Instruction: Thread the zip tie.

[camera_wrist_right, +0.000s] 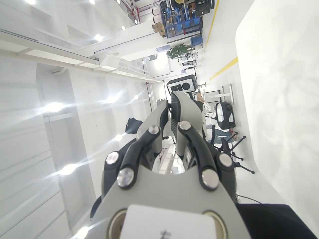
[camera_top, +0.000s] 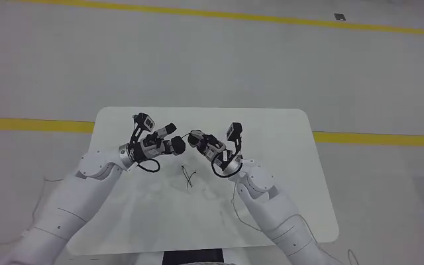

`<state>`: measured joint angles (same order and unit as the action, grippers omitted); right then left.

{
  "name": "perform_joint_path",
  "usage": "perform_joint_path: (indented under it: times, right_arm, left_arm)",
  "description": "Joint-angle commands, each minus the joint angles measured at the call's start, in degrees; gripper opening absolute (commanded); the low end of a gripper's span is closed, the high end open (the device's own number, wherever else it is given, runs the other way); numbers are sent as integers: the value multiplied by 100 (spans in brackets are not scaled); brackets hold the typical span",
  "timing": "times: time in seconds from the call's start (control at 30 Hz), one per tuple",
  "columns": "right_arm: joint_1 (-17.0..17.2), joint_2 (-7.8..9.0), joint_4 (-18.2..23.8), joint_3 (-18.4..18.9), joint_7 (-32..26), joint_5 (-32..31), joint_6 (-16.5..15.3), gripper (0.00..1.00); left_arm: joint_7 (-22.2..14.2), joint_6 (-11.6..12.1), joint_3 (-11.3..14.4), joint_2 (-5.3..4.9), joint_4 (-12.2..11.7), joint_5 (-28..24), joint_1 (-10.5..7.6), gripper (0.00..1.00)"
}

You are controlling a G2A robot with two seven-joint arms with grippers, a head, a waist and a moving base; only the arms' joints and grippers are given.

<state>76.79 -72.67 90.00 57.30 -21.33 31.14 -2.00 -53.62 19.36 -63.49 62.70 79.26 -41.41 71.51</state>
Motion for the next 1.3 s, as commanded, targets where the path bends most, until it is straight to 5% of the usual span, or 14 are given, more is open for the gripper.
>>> perform_joint_path:
  times: [0.0, 0.3, 0.77, 1.27]
  right_arm:
    - [5, 0, 8, 4, 35, -48, -8, 0]
    - [88, 33, 153, 123, 194, -711, 16, 0]
    - [115, 37, 150, 152, 89, -1190, 99, 0]
    - [116, 10, 139, 133, -74, -1341, -64, 0]
  left_arm:
    - [28, -8, 3, 1, 7, 4, 4, 100]
    - [108, -47, -30, -6, 121, 11, 64, 100]
    - [95, -68, -59, -7, 94, -8, 49, 57]
    - [70, -114, -4, 9, 7, -9, -6, 45]
